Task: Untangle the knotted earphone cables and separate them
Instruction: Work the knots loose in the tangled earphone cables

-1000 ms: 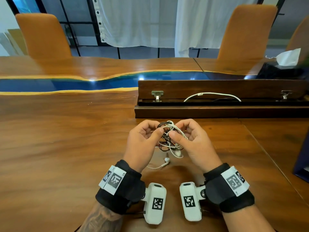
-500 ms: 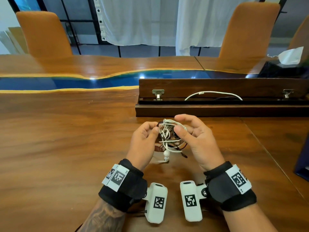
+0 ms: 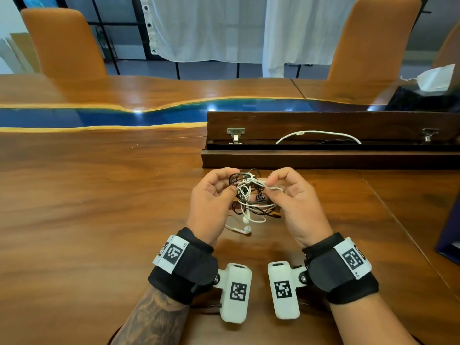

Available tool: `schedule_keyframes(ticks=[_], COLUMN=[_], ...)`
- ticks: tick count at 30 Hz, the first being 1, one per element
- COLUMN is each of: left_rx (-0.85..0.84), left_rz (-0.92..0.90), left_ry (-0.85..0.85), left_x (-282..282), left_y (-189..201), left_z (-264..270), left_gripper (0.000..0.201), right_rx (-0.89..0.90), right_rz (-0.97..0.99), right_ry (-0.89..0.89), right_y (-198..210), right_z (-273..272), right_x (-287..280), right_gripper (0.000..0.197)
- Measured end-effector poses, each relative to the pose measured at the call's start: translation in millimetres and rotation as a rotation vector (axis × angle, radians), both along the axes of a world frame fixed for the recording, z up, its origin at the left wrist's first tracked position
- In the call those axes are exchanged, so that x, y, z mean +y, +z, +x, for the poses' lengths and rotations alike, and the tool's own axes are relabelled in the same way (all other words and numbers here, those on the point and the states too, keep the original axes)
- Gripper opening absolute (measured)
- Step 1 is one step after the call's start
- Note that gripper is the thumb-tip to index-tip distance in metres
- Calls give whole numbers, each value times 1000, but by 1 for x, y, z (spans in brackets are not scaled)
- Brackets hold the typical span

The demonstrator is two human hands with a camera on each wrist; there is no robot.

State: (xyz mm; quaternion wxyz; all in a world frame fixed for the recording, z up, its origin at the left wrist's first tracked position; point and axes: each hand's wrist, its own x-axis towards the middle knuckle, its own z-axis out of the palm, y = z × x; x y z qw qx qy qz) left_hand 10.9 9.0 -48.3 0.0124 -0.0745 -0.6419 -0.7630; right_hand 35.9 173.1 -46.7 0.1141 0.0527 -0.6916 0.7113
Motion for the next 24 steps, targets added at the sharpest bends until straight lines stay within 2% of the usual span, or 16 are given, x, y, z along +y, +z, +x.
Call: schedule_keyframes(ticks=[7, 12, 16, 20, 24], left_rx=[-71, -92, -120, -66, -9], left_rz=[147, 148, 188, 99, 40], left_ry=[-98, -115, -144, -97, -42], left_x=[-3, -5, -3, 1, 2], left_y=[4, 3, 3, -2, -3], left_z=[0, -1, -1, 0, 1], left_gripper=[21, 18, 28, 39, 42], right_rx=[0, 12, 72, 86, 51], right_rz=[3, 23, 140, 183, 165], right_ry=[-73, -36, -67, -57, -43], right_y=[1, 1, -5, -6, -4], right_z=[2, 5, 3, 1, 1], right_x=[-4, -4, 1, 2, 3], right_gripper=[29, 19, 28, 33, 23])
